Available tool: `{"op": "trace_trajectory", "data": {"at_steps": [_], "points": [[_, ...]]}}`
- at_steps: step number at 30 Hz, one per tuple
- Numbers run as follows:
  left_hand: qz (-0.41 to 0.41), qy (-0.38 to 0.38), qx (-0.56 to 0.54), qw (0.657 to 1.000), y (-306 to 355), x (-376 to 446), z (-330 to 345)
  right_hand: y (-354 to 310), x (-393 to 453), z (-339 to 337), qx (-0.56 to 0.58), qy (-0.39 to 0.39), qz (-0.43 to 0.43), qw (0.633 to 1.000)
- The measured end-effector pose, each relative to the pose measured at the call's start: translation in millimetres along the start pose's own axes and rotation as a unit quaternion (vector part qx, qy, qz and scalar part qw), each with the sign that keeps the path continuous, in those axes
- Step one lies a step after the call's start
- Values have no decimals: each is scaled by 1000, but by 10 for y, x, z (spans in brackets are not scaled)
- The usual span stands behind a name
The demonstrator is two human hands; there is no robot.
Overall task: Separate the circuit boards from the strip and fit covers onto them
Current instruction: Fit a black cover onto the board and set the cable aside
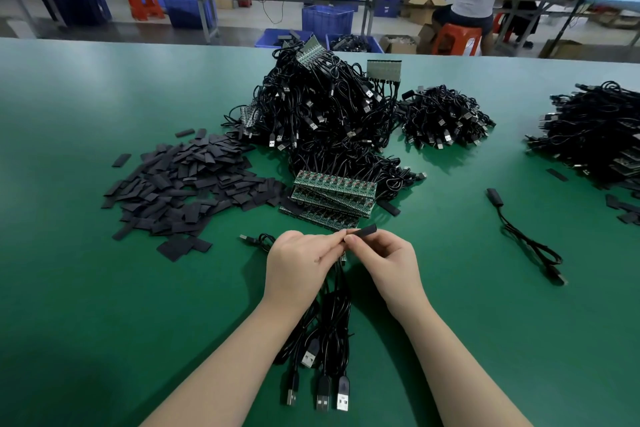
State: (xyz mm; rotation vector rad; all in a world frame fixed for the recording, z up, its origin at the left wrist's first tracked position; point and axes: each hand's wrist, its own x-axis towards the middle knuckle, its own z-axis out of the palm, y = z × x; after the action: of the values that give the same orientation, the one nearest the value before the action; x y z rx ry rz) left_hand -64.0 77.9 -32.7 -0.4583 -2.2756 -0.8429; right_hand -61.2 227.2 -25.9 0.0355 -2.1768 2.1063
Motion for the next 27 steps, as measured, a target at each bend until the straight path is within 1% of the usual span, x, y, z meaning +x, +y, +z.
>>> {"op": "trace_trajectory", "data": {"at_steps": [4,7,9,13,15,19,23,27], "points": [[-32,-4,-18,999,23,16,-17,-4,-15,-4,15,-13,5,1000],[-29,-15,-19,999,0,21,-17,-14,-17,-16,63,-6,16,998],[-26,-16,-24,999,-22,18,-21,-28,-20,-27,51,0,12,999],[-46,16,-28,998,-36,14,-28,-43,-20,-39,41,-2,15,999],[-30,20,-33,999,-44,13,-24,-41,-20,-33,31,-4,19,999],[1,2,-28,1000,-76,8,-8,-37,-23,-11,6,-4,16,1000],[11,-9,-17,1000,-92,8,12,-43,-17,-22,33,0,33,999],[18,1,-21,1000,-86,9,21,-52,-15,-26,46,-7,31,998]]}}
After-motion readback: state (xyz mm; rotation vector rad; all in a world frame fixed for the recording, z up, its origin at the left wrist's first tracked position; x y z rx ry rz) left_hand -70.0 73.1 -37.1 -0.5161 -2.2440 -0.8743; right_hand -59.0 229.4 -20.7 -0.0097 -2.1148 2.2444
